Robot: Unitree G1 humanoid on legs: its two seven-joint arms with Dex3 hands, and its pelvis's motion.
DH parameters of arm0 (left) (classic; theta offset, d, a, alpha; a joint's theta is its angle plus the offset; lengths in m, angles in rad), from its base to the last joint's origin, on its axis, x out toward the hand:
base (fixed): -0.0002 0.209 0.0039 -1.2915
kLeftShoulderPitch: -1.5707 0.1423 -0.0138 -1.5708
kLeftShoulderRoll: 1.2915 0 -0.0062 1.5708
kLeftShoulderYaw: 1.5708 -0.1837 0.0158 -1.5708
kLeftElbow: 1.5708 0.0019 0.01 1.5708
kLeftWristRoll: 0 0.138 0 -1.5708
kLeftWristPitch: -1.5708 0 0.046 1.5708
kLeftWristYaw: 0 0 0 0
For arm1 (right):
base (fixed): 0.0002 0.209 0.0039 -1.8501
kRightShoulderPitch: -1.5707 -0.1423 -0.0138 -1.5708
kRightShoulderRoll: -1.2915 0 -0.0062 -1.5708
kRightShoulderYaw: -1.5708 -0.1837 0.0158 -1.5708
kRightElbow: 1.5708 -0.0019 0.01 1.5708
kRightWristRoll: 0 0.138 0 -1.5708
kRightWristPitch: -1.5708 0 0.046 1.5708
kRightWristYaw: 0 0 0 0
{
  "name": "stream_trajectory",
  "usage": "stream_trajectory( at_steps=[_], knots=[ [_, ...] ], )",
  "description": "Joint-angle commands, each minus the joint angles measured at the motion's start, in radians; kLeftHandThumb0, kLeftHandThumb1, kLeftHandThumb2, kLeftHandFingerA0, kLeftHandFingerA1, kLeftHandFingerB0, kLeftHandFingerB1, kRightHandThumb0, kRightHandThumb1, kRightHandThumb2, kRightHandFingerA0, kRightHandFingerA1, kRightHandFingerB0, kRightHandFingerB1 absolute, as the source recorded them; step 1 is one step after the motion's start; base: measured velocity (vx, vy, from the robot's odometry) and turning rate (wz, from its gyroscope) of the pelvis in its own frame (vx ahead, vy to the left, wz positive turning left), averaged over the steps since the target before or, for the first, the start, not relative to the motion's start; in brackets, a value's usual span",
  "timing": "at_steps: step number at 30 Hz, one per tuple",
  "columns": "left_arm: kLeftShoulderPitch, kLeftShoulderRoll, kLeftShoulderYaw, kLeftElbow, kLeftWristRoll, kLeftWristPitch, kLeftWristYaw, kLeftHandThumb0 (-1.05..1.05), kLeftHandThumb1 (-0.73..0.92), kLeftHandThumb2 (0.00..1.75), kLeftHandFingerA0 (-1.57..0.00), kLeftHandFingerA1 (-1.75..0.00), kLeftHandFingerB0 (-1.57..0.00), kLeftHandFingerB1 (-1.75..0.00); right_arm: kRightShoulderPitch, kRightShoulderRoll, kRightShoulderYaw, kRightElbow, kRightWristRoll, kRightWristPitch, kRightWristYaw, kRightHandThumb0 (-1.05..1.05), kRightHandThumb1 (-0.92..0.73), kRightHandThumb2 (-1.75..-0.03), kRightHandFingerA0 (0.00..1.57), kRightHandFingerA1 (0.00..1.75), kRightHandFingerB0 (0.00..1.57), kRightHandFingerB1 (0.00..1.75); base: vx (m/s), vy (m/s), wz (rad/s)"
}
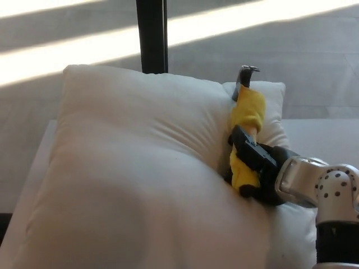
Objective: A hammer is kept on the right hand side and a pillow is kept on the left hand side on the desk infront of the robot and the robot uses its right hand to pick up the hammer and makes a downward swinging motion to hit the pillow
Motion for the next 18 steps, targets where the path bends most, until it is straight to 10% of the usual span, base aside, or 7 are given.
stream_trajectory(
  at_steps=[1,18],
  knots=[
    [0.014,0.024,0.008,-0.005,-0.026,0.022,-0.028,-0.61,0.75,0.62,-0.72,-0.59,-0.58,-0.55,0.075,0.129,-0.014,0.058,-0.016,0.044,-0.083,-0.45,-0.92,-0.69,1.09,1.75,0.63,1.48,0.0,0.0,0.0],
    [0.023,0.024,0.002,0.0,-0.028,0.034,-0.008,-0.61,0.74,0.62,-0.72,-0.57,-0.58,-0.54,0.075,0.08,0.063,0.068,-0.018,0.035,-0.078,-0.45,-0.91,-0.71,1.08,1.75,0.61,1.54,0.0,0.0,0.0]
  ],
)
